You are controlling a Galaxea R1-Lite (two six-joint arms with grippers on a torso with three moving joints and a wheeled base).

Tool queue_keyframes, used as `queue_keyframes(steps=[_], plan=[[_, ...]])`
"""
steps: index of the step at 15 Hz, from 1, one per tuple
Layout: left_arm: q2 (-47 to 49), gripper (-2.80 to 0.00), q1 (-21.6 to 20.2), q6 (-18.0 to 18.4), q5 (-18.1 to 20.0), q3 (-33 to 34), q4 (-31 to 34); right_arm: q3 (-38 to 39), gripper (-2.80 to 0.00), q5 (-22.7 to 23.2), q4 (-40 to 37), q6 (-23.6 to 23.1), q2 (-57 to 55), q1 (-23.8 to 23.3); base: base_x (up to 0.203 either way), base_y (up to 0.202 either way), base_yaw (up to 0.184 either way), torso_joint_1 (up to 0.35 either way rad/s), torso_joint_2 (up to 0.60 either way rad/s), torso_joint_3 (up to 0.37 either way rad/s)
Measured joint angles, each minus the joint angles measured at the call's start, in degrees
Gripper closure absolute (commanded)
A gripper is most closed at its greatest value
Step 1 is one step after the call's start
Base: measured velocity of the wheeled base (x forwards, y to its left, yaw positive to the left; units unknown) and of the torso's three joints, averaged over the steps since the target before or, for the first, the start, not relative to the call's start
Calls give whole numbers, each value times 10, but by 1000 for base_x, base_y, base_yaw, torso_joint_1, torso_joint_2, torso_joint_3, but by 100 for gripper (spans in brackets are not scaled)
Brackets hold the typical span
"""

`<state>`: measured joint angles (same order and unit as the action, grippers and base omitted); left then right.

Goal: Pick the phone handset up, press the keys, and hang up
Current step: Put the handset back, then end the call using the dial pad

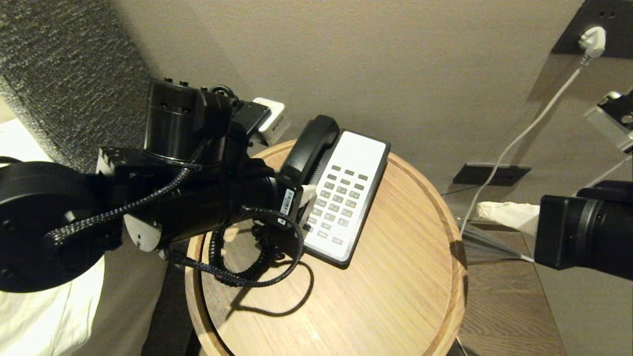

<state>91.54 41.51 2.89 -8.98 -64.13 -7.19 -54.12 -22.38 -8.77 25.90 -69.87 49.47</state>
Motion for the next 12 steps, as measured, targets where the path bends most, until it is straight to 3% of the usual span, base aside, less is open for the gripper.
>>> queue_keyframes(steps=[7,9,11,12], plan=[[-38,-280,0,-19,1,-32,-6,15,0,-1,0,-1,5,0,0,0,0,0,0,0],[-79,-280,0,-44,1,-24,1,16,0,-1,0,-1,2,0,0,0,0,0,0,0],[-142,-280,-1,-92,1,0,14,16,0,-1,4,-2,-5,0,0,0,0,0,0,0],[-179,0,-1,-122,1,20,20,13,0,-1,4,-2,-11,1,0,0,0,0,0,0]])
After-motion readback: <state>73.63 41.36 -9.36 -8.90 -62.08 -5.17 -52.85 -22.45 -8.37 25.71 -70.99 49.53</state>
